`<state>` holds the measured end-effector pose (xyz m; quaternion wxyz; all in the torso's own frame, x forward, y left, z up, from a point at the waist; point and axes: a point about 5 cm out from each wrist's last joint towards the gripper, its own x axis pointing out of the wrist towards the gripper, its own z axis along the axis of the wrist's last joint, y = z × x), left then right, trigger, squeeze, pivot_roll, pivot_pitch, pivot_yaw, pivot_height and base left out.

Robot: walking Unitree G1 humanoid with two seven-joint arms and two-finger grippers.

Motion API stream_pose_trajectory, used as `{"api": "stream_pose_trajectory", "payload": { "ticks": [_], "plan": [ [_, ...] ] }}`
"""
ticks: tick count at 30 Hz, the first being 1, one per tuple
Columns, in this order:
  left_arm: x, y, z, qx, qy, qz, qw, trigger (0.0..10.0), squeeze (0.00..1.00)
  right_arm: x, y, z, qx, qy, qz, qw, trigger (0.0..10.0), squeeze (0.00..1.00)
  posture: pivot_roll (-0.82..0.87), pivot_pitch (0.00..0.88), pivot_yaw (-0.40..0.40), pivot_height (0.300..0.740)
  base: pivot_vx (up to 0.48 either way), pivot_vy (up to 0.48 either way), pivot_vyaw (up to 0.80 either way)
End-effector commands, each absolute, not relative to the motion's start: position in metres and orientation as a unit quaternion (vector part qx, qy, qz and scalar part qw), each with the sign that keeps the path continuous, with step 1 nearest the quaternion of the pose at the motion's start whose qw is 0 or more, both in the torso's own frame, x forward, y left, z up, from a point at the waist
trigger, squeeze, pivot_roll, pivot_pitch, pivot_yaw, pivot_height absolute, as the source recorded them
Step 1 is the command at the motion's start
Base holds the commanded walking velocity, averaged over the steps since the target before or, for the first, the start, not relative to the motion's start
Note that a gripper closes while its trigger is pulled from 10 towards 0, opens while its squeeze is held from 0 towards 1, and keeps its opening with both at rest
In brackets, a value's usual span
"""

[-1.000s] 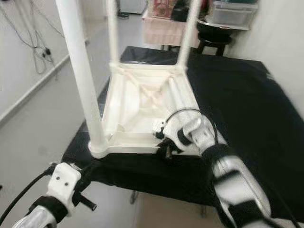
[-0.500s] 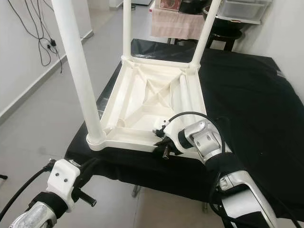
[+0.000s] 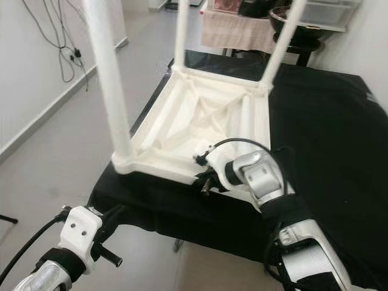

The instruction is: Building children table

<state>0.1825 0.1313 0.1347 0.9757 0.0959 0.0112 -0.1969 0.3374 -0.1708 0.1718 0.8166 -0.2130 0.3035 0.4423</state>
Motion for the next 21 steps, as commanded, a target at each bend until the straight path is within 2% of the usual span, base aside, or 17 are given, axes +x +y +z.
{"api": "stream_pose_trajectory", "payload": {
  "ticks": [1, 2, 3, 5, 7, 9, 10, 11, 13, 16, 21],
  "plan": [
    [0.182, 0.133, 0.13, 0.099, 0.023, -0.204, 0.974, 10.0, 0.0, 0.343, -0.184, 0.193, -0.234, 0.26, 0.381, 0.856, 0.0, 0.0, -0.02, 0.09, -0.049, 0.74, 0.0, 0.0, 0.0],
    [0.182, 0.133, 0.13, 0.099, 0.023, -0.204, 0.974, 10.0, 0.0, 0.343, -0.184, 0.193, -0.234, 0.26, 0.381, 0.856, 0.0, 0.0, -0.02, 0.09, -0.049, 0.74, 0.0, 0.0, 0.0],
    [0.182, 0.133, 0.13, 0.1, 0.023, -0.205, 0.973, 10.0, 0.0, 0.343, -0.179, 0.188, -0.244, 0.26, 0.382, 0.852, 10.0, 0.0, -0.01, 0.09, -0.049, 0.74, 0.0, 0.0, 0.0],
    [0.182, 0.133, 0.13, 0.1, 0.023, -0.205, 0.973, 10.0, 0.0, 0.342, -0.177, 0.184, -0.25, 0.261, 0.384, 0.85, 10.0, 0.0, -0.01, 0.09, -0.049, 0.74, 0.0, 0.0, 0.0],
    [0.183, 0.133, 0.13, 0.103, 0.023, -0.202, 0.974, 10.0, 0.0, 0.339, -0.16, 0.176, -0.262, 0.245, 0.435, 0.826, 10.0, 0.0, 0.0, 0.091, -0.049, 0.74, 0.0, 0.0, 0.0],
    [0.183, 0.133, 0.13, 0.103, 0.023, -0.202, 0.974, 10.0, 0.0, 0.339, -0.16, 0.176, -0.262, 0.245, 0.435, 0.826, 10.0, 0.0, 0.0, 0.091, -0.049, 0.74, 0.0, 0.0, 0.0],
    [0.183, 0.133, 0.131, 0.103, 0.023, -0.201, 0.974, 10.0, 0.0, 0.338, -0.159, 0.175, -0.265, 0.243, 0.443, 0.822, 10.0, 0.41, 0.0, 0.091, -0.049, 0.74, 0.0, 0.0, 0.0],
    [0.182, 0.134, 0.131, 0.104, 0.023, -0.199, 0.974, 10.0, 0.0, 0.335, -0.157, 0.173, -0.27, 0.243, 0.465, 0.807, 10.0, 1.0, 0.0, 0.092, -0.053, 0.74, 0.0, 0.0, 0.0],
    [0.182, 0.134, 0.131, 0.105, 0.022, -0.197, 0.974, 10.0, 0.0, 0.326, -0.156, 0.171, -0.277, 0.238, 0.513, 0.777, 10.0, 1.0, 0.0, 0.094, -0.052, 0.74, 0.0, 0.0, 0.0],
    [0.182, 0.134, 0.131, 0.105, 0.022, -0.196, 0.975, 10.0, 0.0, 0.322, -0.156, 0.171, -0.286, 0.23, 0.535, 0.761, 10.0, 1.0, 0.0, 0.095, -0.05, 0.74, 0.0, 0.0, 0.0],
    [0.183, 0.134, 0.131, 0.105, 0.023, -0.199, 0.974, 10.0, 0.0, 0.323, -0.156, 0.173, -0.299, 0.212, 0.54, 0.758, 10.0, 1.0, -0.01, 0.096, -0.044, 0.74, 0.0, 0.0, 0.0]
  ]
}}
